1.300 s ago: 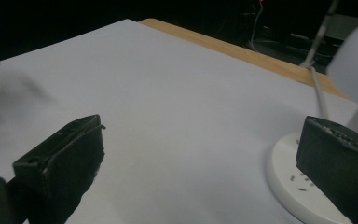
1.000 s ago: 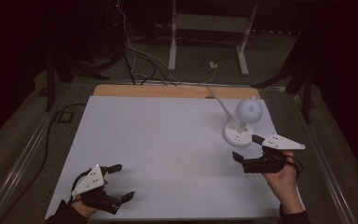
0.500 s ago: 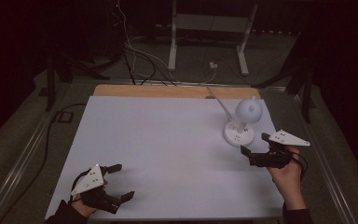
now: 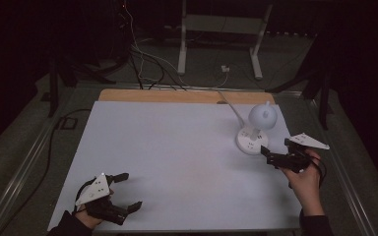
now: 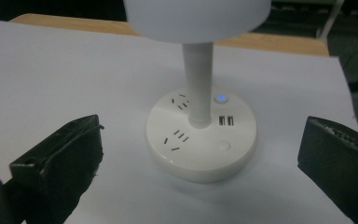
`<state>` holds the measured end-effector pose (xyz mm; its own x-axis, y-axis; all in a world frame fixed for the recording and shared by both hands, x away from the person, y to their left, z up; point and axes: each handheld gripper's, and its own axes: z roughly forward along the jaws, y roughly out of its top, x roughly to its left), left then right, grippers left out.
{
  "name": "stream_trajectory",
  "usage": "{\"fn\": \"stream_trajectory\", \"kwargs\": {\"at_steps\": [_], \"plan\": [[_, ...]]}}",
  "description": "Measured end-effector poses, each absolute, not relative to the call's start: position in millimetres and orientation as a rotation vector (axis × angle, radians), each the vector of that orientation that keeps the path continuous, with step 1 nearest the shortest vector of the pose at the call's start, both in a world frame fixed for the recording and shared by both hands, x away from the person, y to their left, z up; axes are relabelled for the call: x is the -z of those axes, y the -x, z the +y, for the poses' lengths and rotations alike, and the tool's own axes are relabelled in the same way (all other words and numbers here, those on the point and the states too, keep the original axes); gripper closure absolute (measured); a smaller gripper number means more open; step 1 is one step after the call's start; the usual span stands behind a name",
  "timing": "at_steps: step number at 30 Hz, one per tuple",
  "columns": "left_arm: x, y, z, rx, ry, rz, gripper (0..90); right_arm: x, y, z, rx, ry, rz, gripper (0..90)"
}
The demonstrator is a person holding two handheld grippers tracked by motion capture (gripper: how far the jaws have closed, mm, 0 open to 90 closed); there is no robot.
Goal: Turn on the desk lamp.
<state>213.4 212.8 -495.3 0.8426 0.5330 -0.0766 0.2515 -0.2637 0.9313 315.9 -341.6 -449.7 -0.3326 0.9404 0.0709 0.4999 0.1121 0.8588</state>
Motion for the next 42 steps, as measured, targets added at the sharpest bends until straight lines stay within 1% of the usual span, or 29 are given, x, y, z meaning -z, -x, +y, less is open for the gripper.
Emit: {"fn": "stream_trajectory", "kwargs": {"at_steps": [4, 6, 9, 11, 13, 15, 21, 24, 26, 27, 29, 31, 35, 42], "plan": [[495.3, -213.2, 212.7, -0.302, -1.859, 0.588, 0.4, 453.9, -322.7, -342.0, -1.138, -1.461, 1.873, 0.0], [495.3, -213.3, 212.9, -0.302, -1.855, 0.592, 0.4, 455.5, -324.4, -342.1, -1.125, -1.481, 1.863, 5.3], [495.4, -213.2, 213.0, -0.303, -1.859, 0.588, 0.4, 458.2, -328.4, -342.2, -1.104, -1.51, 1.854, 6.9], [495.3, -213.5, 213.1, -0.301, -1.853, 0.592, 0.4, 459.0, -330.3, -341.9, -1.069, -1.53, 1.853, 13.3], [495.4, -213.2, 213.0, -0.303, -1.857, 0.59, 0.4, 459.8, -332.4, -341.5, -1.048, -1.56, 1.854, 17.0], [495.4, -213.2, 213.0, -0.303, -1.857, 0.588, 0.4, 460.3, -334.2, -341.1, -1.036, -1.576, 1.853, 24.3], [495.4, -213.4, 213.0, -0.302, -1.858, 0.59, 0.4, 462.3, -339.2, -338.5, -0.989, -1.595, 1.852, 35.7], [495.5, -213.3, 212.9, -0.303, -1.857, 0.591, 0.4, 463.3, -340.8, -336.1, -0.97, -1.596, 1.847, 43.3], [495.5, -213.2, 212.9, -0.303, -1.86, 0.588, 0.4, 463.8, -342.0, -334.8, -0.961, -1.593, 1.844, 52.1], [495.4, -213.4, 212.9, -0.302, -1.857, 0.591, 0.4, 464.0, -342.7, -334.3, -0.957, -1.595, 1.844, 53.9], [495.4, -213.4, 213.0, -0.302, -1.856, 0.592, 0.4, 464.6, -343.6, -333.4, -0.948, -1.594, 1.838, 61.2], [495.6, -213.2, 212.8, -0.303, -1.861, 0.589, 0.4, 465.4, -345.1, -332.4, -0.937, -1.601, 1.835, 66.4], [495.5, -213.3, 213.0, -0.301, -1.857, 0.591, 0.4, 467.5, -347.7, -331.7, -0.92, -1.617, 1.83, 74.6], [495.7, -213.2, 212.9, -0.301, -1.861, 0.591, 0.4, 473.1, -352.6, -329.1, -0.895, -1.631, 1.841, 84.7]]}}
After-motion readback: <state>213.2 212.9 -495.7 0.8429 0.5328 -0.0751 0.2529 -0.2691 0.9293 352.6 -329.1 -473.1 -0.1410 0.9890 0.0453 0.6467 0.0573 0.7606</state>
